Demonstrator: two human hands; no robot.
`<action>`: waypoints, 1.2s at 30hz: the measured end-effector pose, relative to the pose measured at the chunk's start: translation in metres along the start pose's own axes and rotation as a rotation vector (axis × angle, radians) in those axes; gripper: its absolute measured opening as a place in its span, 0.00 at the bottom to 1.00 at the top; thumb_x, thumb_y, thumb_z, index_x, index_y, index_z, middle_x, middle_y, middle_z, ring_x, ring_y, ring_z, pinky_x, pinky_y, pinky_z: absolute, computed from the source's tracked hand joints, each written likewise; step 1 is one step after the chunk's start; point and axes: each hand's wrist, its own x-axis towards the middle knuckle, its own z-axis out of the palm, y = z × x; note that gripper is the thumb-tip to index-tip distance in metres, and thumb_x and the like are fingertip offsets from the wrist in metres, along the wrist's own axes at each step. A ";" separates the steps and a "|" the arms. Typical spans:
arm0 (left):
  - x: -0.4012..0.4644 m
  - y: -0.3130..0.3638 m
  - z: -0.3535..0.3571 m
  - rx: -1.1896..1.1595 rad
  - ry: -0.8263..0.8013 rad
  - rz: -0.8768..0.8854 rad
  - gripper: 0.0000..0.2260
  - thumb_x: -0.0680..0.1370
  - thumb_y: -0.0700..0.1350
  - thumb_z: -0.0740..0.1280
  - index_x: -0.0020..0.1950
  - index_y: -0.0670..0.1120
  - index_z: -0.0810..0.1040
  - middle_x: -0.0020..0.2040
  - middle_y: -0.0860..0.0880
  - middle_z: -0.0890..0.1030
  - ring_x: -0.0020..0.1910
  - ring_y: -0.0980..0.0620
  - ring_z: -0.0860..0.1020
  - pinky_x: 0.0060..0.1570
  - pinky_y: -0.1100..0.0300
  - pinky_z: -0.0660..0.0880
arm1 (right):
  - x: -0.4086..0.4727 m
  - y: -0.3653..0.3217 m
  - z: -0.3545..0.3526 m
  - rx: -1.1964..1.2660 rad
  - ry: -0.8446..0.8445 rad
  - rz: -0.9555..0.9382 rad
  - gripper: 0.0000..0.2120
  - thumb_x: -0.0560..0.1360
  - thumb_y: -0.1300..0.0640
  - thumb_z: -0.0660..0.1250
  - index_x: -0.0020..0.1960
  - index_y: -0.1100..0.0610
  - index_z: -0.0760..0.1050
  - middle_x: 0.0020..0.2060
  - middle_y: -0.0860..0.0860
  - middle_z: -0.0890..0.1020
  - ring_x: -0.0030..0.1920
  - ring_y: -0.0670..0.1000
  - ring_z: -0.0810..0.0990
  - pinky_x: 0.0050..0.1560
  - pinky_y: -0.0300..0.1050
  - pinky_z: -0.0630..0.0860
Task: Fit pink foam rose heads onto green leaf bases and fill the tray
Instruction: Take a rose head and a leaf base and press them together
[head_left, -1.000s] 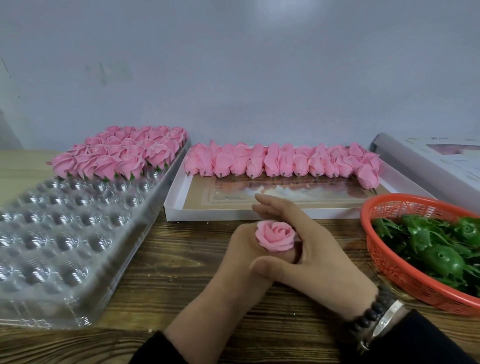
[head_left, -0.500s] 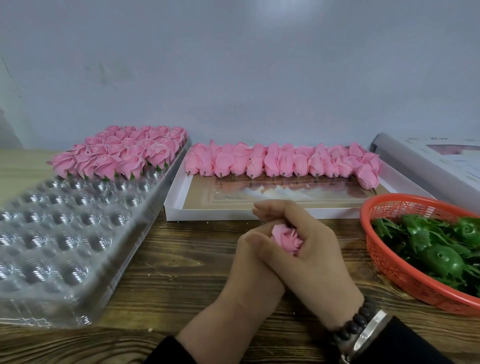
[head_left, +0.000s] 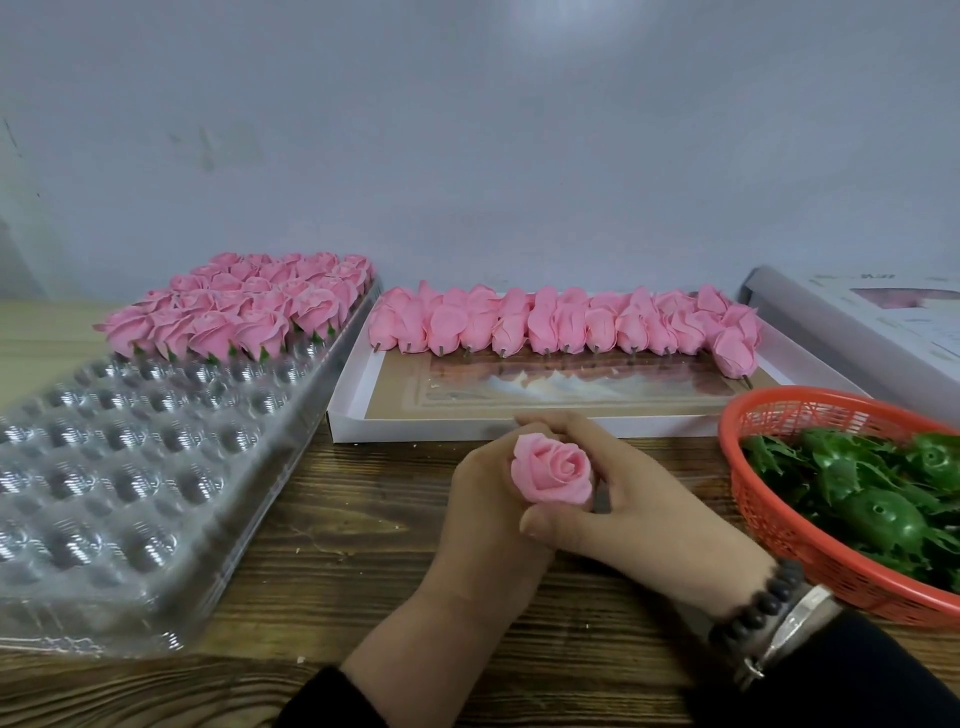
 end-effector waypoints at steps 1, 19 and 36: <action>0.001 0.000 -0.002 0.103 0.032 0.009 0.04 0.71 0.28 0.67 0.38 0.34 0.76 0.32 0.43 0.75 0.31 0.54 0.74 0.31 0.67 0.73 | -0.001 0.001 -0.001 0.020 0.000 0.003 0.35 0.54 0.42 0.76 0.60 0.40 0.70 0.53 0.40 0.81 0.52 0.37 0.79 0.54 0.33 0.74; -0.001 0.004 0.007 0.451 -0.253 -0.248 0.14 0.74 0.30 0.63 0.39 0.48 0.79 0.37 0.49 0.78 0.42 0.51 0.80 0.45 0.59 0.77 | 0.000 -0.012 0.015 -0.272 0.038 -0.113 0.12 0.79 0.53 0.59 0.53 0.48 0.80 0.40 0.37 0.80 0.35 0.30 0.76 0.33 0.22 0.69; -0.004 0.000 0.000 0.243 -0.057 0.006 0.06 0.74 0.32 0.66 0.37 0.36 0.76 0.31 0.47 0.77 0.30 0.60 0.75 0.31 0.70 0.72 | -0.003 -0.004 0.029 -0.089 0.305 -0.208 0.32 0.59 0.24 0.62 0.60 0.36 0.69 0.58 0.35 0.76 0.59 0.37 0.74 0.58 0.38 0.72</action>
